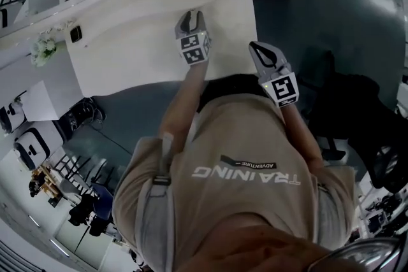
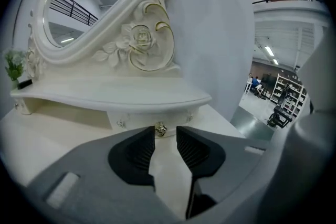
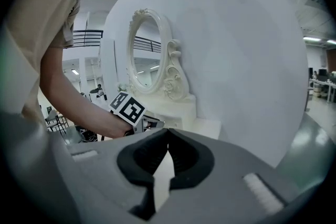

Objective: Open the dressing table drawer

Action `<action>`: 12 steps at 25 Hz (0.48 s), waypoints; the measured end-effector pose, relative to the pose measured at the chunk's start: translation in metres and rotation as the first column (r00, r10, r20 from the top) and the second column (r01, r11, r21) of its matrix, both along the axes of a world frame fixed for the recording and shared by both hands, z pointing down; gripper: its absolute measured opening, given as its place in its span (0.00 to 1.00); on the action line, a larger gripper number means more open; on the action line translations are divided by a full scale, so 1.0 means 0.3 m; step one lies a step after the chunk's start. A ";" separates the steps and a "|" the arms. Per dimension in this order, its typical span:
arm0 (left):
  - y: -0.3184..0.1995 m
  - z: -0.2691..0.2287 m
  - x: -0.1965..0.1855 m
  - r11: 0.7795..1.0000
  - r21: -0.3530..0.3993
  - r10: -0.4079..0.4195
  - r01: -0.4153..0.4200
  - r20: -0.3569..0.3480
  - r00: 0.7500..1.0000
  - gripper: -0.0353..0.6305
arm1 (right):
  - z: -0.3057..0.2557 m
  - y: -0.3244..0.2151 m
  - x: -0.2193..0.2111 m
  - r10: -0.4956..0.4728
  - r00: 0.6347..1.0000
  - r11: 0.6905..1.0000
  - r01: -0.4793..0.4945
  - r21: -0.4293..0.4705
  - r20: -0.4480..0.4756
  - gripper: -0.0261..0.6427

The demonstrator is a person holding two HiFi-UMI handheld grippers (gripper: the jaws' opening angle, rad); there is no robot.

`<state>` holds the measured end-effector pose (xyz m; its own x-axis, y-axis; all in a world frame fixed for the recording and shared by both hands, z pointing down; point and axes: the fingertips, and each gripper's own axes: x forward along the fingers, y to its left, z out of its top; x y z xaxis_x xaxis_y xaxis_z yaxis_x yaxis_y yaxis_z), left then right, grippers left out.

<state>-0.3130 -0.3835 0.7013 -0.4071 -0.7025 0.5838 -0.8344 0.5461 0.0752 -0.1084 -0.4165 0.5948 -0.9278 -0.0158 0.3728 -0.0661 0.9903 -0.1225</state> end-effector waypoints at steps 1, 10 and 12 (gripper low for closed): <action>-0.004 0.009 -0.011 1.000 -0.003 -0.013 0.013 -0.004 1.000 0.22 | -0.005 -0.006 -0.008 0.001 1.000 1.000 -0.001 0.001 -0.003 0.04; -0.022 0.051 -0.071 1.000 -0.004 -0.024 0.024 -0.003 1.000 0.20 | -0.022 -0.031 -0.112 -0.029 0.999 0.999 0.029 -0.015 -0.014 0.04; -0.021 0.051 -0.074 1.000 -0.006 -0.006 0.006 0.003 1.000 0.20 | -0.017 -0.025 -0.121 -0.037 0.999 0.999 0.036 -0.026 -0.014 0.04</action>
<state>-0.3350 -0.3899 0.7165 -0.4133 -0.6961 0.5871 -0.8311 0.5518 0.0692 -0.1447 -0.4240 0.5897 -0.9222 0.0280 0.3858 -0.0318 0.9885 -0.1476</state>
